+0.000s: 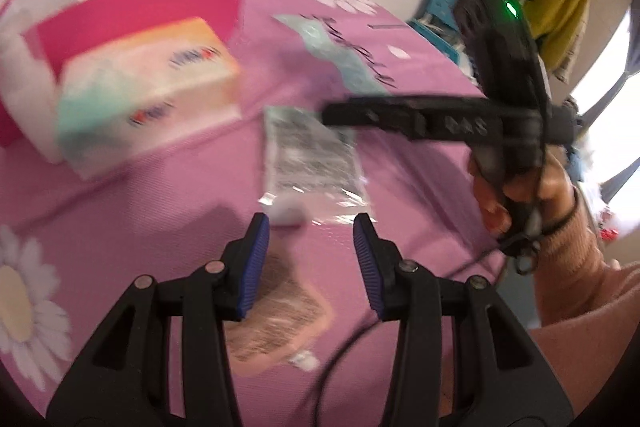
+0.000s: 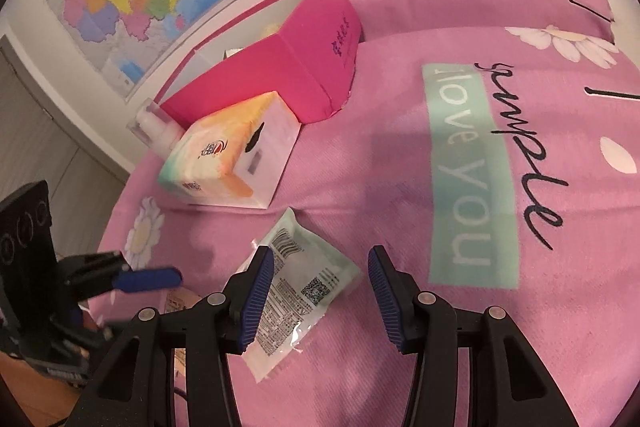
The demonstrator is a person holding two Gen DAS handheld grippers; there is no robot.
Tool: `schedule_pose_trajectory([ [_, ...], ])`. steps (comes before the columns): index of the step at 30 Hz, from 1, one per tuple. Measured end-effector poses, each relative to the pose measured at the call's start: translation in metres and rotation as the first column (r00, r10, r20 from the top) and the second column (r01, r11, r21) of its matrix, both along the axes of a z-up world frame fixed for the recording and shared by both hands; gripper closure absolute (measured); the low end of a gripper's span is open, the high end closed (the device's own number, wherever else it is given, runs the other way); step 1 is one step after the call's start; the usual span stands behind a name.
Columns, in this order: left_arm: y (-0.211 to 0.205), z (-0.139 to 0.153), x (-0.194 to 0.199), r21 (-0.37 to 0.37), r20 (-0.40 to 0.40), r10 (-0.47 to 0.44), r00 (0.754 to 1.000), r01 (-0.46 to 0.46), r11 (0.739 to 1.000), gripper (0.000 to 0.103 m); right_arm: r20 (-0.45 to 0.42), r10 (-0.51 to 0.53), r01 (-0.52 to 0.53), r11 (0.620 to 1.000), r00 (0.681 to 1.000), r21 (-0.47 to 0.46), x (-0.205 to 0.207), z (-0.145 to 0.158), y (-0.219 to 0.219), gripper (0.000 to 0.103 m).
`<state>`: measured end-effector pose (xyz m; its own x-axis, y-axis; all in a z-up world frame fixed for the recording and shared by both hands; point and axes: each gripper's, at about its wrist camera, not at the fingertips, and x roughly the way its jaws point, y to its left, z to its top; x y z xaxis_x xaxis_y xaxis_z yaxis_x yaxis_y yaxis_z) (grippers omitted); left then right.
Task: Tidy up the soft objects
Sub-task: 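Close the left tool on the clear plastic bag and lift it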
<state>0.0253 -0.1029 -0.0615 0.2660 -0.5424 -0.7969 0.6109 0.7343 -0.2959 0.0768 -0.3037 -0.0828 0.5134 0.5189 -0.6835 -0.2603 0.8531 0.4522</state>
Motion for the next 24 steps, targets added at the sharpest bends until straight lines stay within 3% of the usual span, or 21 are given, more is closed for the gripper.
schedule_pose_trajectory([
  [7,-0.013,-0.014,-0.006,-0.007,-0.084,-0.056,0.995,0.055,0.998,0.057,0.008,0.028,-0.028,1.000,1.000,0.001,0.013,-0.001,0.007,0.053],
  [11,-0.008,-0.018,0.003,-0.037,-0.124,-0.029,0.992,0.024,0.999,0.057,0.004,0.057,-0.057,0.998,0.998,-0.005,0.010,-0.002,0.012,0.053],
  [24,0.017,-0.021,0.027,-0.044,-0.138,0.101,0.985,-0.108,0.993,0.057,-0.026,0.173,-0.172,0.984,0.984,0.050,-0.019,-0.006,0.027,0.053],
])
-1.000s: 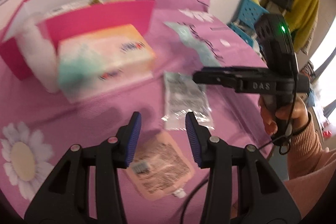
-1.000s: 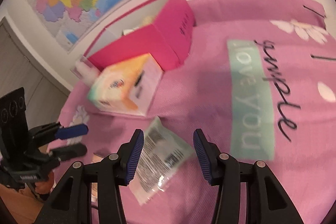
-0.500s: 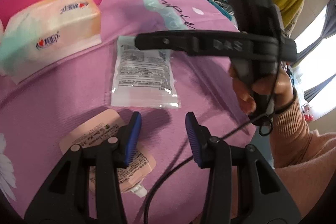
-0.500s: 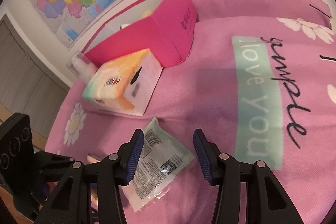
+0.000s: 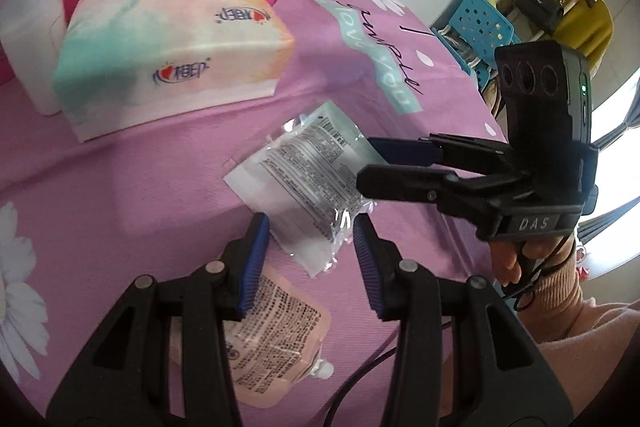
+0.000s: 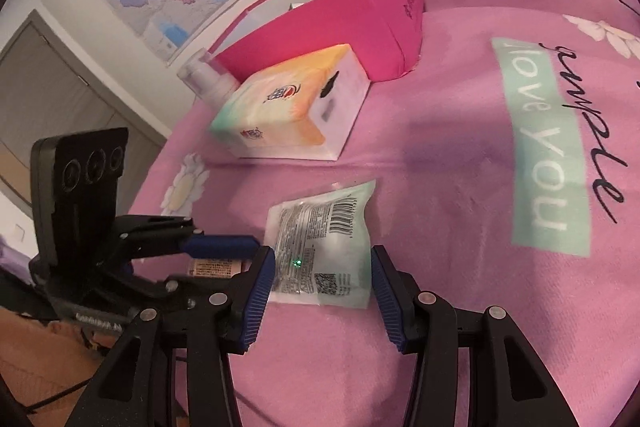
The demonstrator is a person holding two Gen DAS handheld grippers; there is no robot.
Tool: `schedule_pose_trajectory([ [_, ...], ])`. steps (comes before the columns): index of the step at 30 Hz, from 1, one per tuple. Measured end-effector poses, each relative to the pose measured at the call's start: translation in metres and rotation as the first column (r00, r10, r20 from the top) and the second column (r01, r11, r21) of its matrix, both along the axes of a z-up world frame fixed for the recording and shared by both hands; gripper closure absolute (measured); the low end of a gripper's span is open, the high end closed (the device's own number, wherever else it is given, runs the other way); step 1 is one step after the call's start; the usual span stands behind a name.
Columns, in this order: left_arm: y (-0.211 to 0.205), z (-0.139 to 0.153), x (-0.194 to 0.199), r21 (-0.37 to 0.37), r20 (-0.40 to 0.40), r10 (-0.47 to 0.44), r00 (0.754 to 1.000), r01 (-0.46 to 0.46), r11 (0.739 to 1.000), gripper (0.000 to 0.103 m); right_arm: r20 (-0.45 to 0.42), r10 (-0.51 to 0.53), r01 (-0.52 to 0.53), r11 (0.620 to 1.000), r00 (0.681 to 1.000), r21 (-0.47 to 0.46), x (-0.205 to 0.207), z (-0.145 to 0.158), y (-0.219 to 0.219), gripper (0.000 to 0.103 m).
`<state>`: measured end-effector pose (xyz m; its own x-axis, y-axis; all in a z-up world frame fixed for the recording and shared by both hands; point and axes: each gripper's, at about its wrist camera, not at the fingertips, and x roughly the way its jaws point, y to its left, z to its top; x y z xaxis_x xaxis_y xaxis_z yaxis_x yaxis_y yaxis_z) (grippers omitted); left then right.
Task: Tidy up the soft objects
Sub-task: 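Close the left tool on the clear plastic bag and lift it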
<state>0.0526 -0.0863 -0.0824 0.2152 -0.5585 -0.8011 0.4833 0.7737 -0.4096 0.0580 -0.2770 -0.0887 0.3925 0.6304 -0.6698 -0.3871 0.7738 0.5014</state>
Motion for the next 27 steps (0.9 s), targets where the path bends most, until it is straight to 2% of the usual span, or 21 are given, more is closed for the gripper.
schedule_pose_trajectory([
  [6,0.000,0.000,-0.001,0.020,0.024,-0.002,1.000,0.002,1.000,0.057,0.006,0.001,-0.002,0.999,1.000,0.042,0.007,-0.003,0.000,0.055],
  [7,0.000,0.000,-0.001,0.020,0.027,-0.002,1.000,0.002,1.000,0.057,0.011,0.005,-0.005,0.999,1.000,0.039,0.008,-0.003,0.001,0.058],
  [8,0.001,0.000,-0.001,0.023,0.031,0.002,1.000,-0.003,1.000,0.057,0.015,0.007,-0.008,0.999,1.000,0.035,0.008,-0.003,0.002,0.066],
  [11,0.006,0.000,0.003,0.021,0.036,0.015,0.999,-0.016,1.000,0.057,0.017,0.017,-0.018,0.999,1.000,0.051,0.007,-0.003,0.000,0.079],
  [13,0.008,0.000,0.004,0.010,0.030,0.014,0.999,-0.015,1.000,0.057,0.013,0.036,-0.038,0.994,0.999,0.098,0.006,-0.003,-0.004,0.083],
  [19,0.006,0.001,0.002,0.037,0.059,0.005,0.998,-0.007,0.999,0.057,-0.013,0.048,-0.046,0.994,0.999,0.100,0.010,-0.011,0.001,0.081],
  [27,0.016,0.000,0.009,0.012,0.036,0.042,0.998,-0.042,0.999,0.057,0.043,0.010,-0.016,0.990,0.999,0.143,0.005,-0.008,-0.005,0.087],
])
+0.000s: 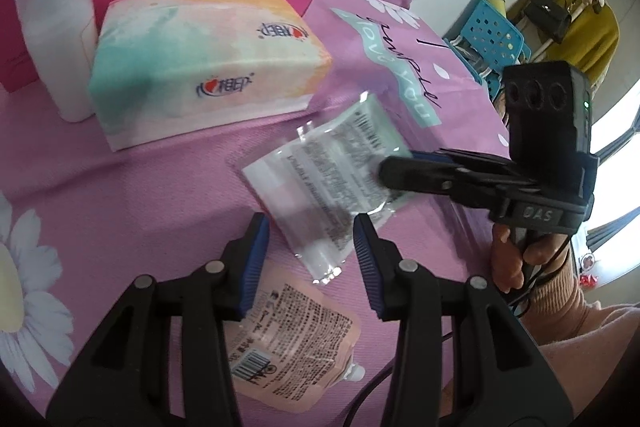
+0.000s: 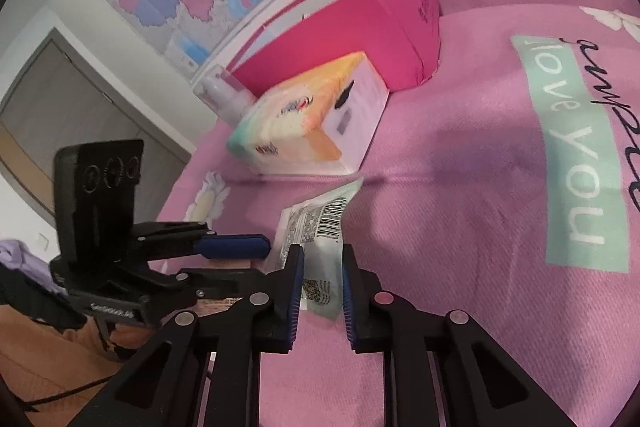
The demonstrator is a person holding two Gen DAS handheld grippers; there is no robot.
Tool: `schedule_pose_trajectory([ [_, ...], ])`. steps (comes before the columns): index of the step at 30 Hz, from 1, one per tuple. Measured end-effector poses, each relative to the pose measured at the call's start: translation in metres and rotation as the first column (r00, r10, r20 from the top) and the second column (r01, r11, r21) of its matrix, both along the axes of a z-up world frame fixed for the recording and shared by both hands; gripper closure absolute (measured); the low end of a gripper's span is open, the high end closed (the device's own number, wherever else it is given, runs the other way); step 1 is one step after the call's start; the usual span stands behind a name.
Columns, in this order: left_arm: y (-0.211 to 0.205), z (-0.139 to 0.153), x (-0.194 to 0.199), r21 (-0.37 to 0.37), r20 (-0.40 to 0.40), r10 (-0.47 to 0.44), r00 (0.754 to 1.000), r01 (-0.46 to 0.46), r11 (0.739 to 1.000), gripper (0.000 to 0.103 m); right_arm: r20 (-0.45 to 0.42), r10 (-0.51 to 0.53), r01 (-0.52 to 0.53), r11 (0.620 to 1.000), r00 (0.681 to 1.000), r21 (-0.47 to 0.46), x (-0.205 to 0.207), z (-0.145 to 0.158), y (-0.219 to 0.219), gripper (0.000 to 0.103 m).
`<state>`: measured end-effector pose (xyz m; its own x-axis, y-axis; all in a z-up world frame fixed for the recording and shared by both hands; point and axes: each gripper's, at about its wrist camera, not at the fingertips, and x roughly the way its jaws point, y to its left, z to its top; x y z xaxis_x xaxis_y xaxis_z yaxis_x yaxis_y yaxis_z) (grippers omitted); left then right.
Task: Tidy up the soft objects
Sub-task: 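Close the left tool on the clear plastic bag and lift it, then carry the clear plastic bag over the pink box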
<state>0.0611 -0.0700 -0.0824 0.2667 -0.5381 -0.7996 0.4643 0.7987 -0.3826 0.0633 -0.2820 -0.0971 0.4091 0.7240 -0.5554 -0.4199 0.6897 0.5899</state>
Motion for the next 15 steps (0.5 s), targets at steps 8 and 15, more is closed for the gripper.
schedule_pose_trajectory([
  [8,-0.005,-0.001,0.004,-0.043,-0.024,-0.035,0.999,0.034,0.998,0.043,0.047,-0.023,0.018,0.994,0.999,0.110,-0.004,0.011,-0.015,0.091],
  [15,-0.011,0.000,0.005,-0.049,-0.025,-0.049,0.998,0.048,0.998,0.041,0.027,-0.045,0.039,0.981,0.999,0.192,0.001,0.011,-0.021,0.092],
])
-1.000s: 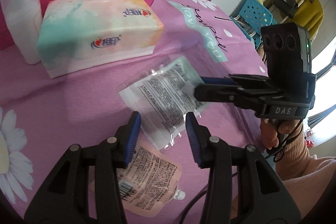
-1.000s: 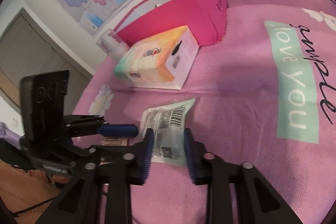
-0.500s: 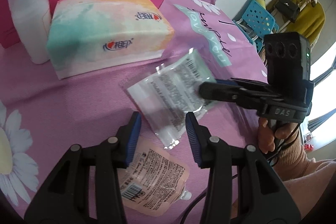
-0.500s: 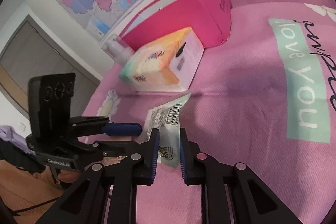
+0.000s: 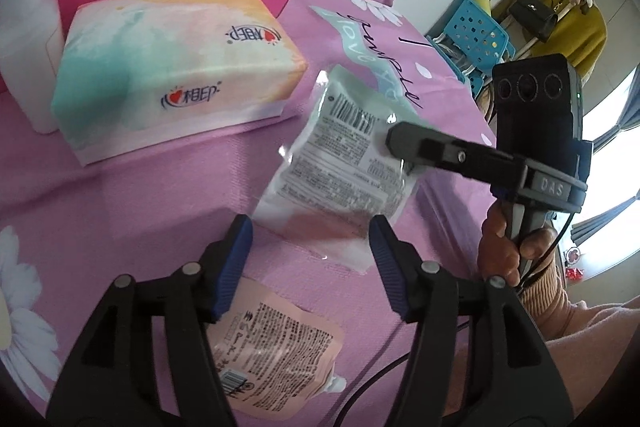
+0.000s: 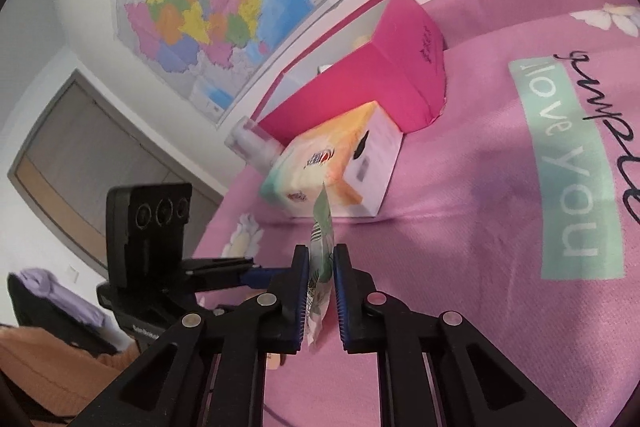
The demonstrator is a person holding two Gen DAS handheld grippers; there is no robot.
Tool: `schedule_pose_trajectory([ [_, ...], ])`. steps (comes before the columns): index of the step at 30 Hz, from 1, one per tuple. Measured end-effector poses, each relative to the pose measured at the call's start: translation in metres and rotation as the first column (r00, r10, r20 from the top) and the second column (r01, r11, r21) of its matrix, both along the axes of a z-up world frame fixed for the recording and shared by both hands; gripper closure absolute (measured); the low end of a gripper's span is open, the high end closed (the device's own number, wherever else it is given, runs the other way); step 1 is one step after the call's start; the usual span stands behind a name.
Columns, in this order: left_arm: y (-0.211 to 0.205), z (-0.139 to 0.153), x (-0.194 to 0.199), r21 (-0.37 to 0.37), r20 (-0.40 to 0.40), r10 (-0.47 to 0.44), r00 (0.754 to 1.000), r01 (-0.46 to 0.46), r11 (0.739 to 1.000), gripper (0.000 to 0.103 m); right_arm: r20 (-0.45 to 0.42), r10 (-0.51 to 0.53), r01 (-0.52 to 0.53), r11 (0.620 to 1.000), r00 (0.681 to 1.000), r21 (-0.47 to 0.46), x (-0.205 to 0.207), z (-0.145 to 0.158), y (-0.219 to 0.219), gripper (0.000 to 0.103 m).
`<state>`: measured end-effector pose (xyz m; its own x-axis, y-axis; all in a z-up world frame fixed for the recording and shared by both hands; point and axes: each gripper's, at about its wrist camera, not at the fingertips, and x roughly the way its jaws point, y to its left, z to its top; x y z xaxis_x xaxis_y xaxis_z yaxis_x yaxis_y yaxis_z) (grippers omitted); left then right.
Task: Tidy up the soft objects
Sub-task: 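Carry the clear plastic bag over the pink box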
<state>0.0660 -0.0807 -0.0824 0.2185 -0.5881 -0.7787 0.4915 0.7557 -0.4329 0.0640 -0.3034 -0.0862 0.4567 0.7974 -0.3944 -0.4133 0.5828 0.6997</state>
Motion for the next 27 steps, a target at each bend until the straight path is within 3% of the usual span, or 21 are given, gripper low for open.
schedule_pose_trajectory([
  [10,0.003,0.003,0.002,-0.002,0.014,0.006,1.000,-0.006,1.000,0.042,-0.050,-0.027,0.030,0.997,0.998,0.066,0.006,-0.006,-0.014,0.092],
  [13,0.005,0.008,0.007,-0.003,0.034,0.005,0.999,-0.005,1.000,0.041,-0.033,-0.013,0.015,0.998,0.999,0.058,0.003,-0.003,-0.013,0.092],
  [21,-0.012,0.023,0.008,-0.024,0.094,-0.124,0.988,0.127,0.992,0.040,0.025,0.058,-0.059,0.998,0.998,0.013,0.004,0.016,0.001,0.092],
  [27,-0.012,0.033,0.008,-0.034,0.120,-0.143,0.982,0.148,0.988,0.040,0.063,0.073,-0.073,0.997,0.995,-0.012,0.006,0.031,0.007,0.092],
])
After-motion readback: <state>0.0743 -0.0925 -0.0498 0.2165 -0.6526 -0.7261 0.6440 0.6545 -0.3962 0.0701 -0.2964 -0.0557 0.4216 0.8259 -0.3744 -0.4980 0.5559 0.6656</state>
